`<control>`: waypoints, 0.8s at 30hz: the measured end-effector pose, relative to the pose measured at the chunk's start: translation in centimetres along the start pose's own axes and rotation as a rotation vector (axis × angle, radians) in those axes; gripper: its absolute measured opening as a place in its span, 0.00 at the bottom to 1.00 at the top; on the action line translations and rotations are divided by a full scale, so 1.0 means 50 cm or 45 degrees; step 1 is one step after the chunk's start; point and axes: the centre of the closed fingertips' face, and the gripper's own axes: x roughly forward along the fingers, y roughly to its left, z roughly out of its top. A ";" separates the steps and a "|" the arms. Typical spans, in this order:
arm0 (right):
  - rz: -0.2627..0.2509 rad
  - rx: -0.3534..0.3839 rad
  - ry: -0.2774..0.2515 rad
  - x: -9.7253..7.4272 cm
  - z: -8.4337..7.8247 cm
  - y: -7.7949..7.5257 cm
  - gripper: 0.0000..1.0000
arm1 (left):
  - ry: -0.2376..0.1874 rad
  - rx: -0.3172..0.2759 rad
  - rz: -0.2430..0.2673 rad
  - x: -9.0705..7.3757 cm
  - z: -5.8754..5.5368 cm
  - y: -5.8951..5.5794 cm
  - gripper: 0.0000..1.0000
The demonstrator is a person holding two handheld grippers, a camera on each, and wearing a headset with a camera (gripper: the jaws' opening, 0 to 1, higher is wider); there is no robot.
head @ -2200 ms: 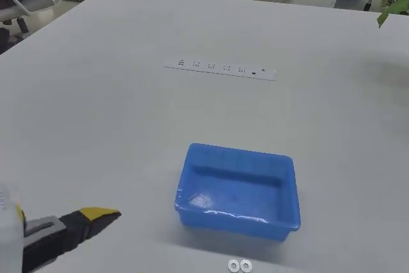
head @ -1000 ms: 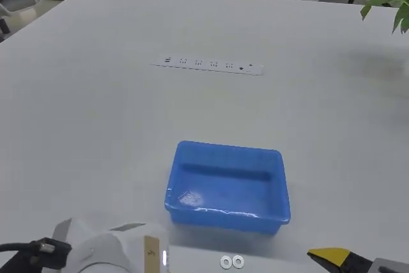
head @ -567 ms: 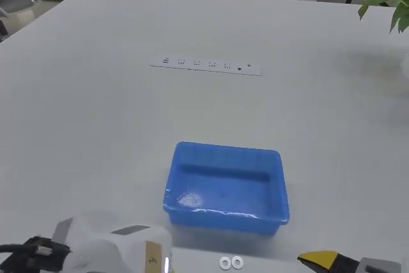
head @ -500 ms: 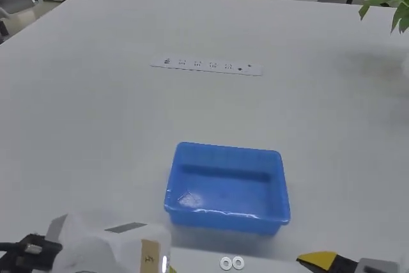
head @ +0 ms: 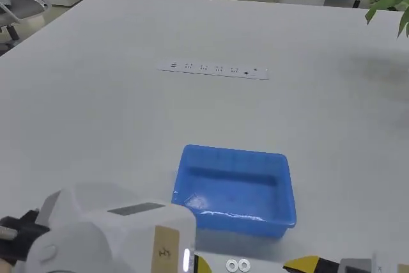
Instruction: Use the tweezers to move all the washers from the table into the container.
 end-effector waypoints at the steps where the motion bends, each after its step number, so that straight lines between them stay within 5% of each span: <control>1: 0.007 -0.005 0.002 0.002 0.000 0.000 0.37 | -0.003 0.011 -0.003 0.000 0.007 -0.001 0.00; 13: 0.104 -0.030 0.000 0.022 -0.001 0.017 0.11 | -0.037 0.106 -0.035 0.007 0.059 -0.007 0.00; 24: 0.149 -0.046 0.001 0.031 0.010 0.028 0.07 | -0.016 0.120 -0.045 -0.004 0.059 -0.017 0.00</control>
